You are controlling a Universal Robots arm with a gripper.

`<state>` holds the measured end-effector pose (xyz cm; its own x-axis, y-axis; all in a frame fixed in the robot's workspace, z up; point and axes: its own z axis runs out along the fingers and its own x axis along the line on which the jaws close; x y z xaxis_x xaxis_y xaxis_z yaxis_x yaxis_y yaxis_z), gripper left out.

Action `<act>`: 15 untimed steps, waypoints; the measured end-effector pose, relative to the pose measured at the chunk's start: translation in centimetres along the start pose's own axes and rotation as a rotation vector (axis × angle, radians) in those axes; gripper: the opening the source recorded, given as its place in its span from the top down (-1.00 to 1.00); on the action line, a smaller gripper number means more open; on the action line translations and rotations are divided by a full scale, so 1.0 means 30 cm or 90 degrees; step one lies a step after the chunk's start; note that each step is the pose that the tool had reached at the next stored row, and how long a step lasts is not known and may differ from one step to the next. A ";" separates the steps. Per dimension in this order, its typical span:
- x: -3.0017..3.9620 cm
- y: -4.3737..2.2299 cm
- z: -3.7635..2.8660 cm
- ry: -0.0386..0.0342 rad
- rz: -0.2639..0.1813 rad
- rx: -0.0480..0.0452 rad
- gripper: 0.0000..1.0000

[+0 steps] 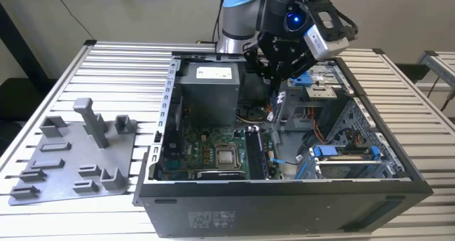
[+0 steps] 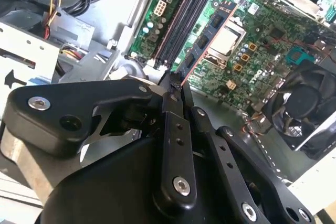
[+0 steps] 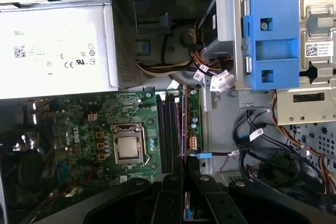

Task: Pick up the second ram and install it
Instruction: 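Insert the second ram into the second slot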

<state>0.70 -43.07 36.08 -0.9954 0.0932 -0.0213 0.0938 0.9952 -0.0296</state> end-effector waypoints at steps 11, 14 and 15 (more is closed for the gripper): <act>0.001 0.001 0.066 -0.0002 0.001 0.0022 0.72; 0.002 0.001 0.085 -0.0003 0.001 0.0023 0.72; 0.002 0.001 0.091 -0.0003 0.001 0.0027 0.72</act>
<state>0.71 -43.11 33.35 -0.9953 0.0948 -0.0219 0.0955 0.9949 -0.0338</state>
